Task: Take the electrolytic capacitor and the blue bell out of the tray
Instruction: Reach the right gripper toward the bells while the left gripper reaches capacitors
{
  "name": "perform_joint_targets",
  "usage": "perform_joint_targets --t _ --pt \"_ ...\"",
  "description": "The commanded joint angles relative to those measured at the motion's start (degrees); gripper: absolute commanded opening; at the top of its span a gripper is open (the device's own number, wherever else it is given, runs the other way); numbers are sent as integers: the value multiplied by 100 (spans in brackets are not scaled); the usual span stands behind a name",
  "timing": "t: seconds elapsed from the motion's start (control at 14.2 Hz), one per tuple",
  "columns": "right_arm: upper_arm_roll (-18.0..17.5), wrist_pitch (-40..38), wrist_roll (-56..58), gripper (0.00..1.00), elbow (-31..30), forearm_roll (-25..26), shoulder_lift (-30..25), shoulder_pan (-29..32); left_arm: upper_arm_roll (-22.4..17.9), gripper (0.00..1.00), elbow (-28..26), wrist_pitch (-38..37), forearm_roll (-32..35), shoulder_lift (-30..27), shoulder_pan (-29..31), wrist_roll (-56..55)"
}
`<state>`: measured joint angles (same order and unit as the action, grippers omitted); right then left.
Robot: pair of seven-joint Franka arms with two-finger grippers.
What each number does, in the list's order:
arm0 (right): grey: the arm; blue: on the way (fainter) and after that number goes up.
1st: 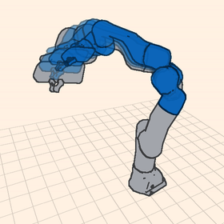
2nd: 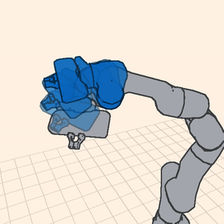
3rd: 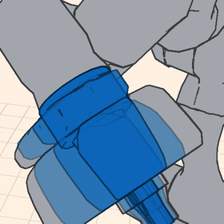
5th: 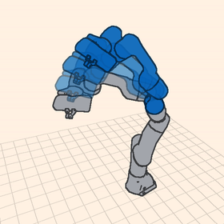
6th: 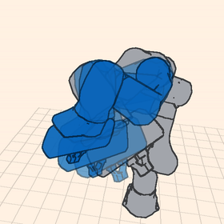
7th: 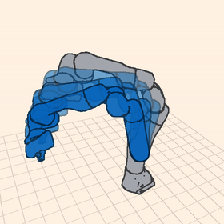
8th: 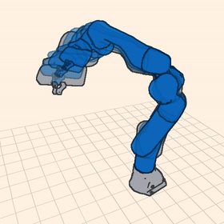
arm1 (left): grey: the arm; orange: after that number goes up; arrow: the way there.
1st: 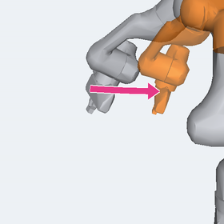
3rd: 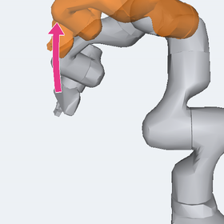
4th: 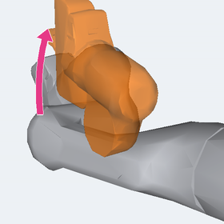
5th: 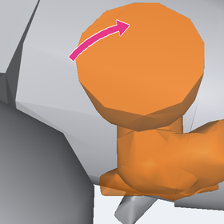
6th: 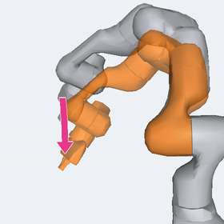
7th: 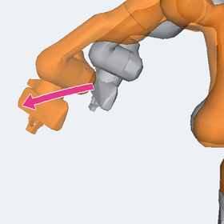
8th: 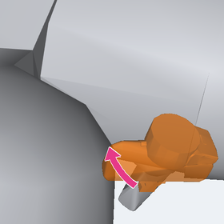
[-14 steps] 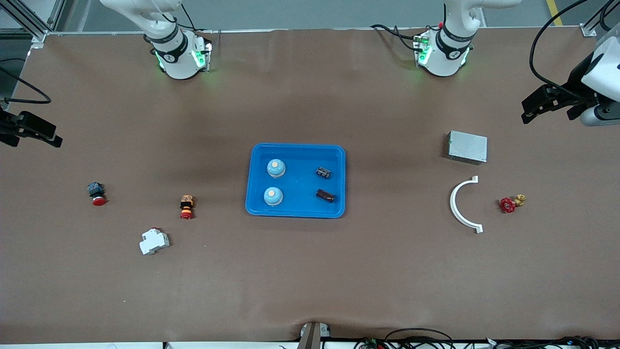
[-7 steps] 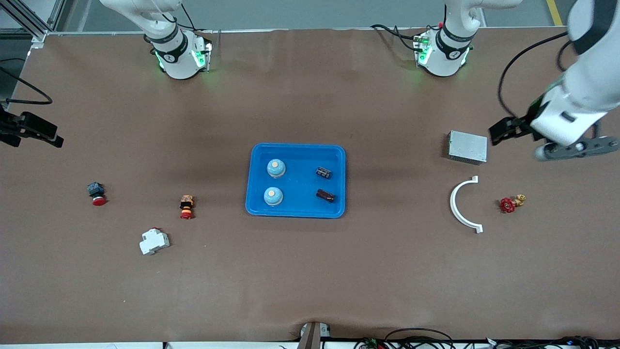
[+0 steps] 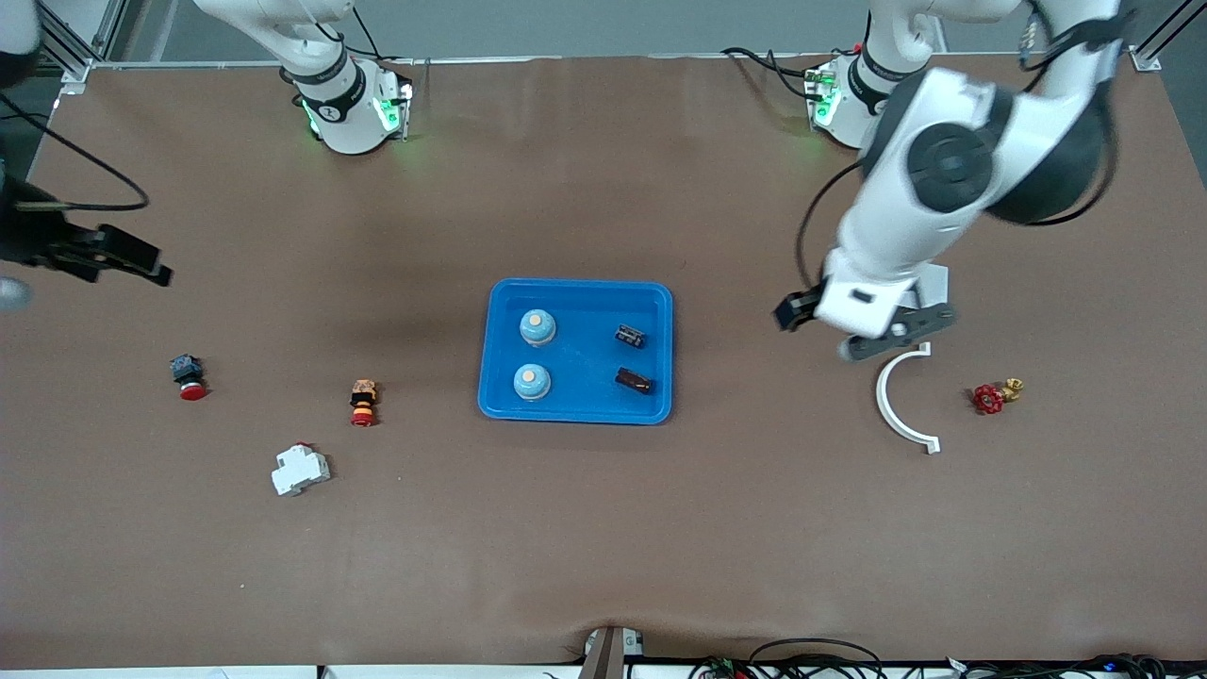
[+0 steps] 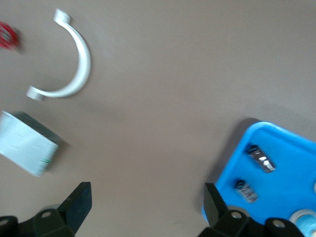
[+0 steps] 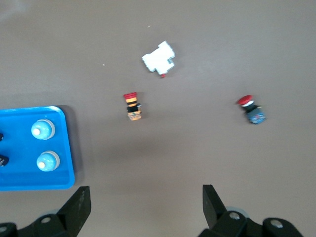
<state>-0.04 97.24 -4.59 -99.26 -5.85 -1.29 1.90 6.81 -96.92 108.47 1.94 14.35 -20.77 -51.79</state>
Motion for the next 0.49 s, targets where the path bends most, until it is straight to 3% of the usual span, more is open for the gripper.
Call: perform_joint_targets --t 0.0,0.28,0.42 --pt "-22 1266 -846 100 -1751 -118 -775 -566 -13 100 112 707 -9 602 -426 -1311" --pt "-22 2980 -2989 100 -2799 -127 -646 -1927 -13 100 270 1842 0 1569 -937 -3150" --pt "-22 3711 -3931 100 -2828 -127 81 -2552 -30 100 481 2054 -9 2035 -1243 -3731"
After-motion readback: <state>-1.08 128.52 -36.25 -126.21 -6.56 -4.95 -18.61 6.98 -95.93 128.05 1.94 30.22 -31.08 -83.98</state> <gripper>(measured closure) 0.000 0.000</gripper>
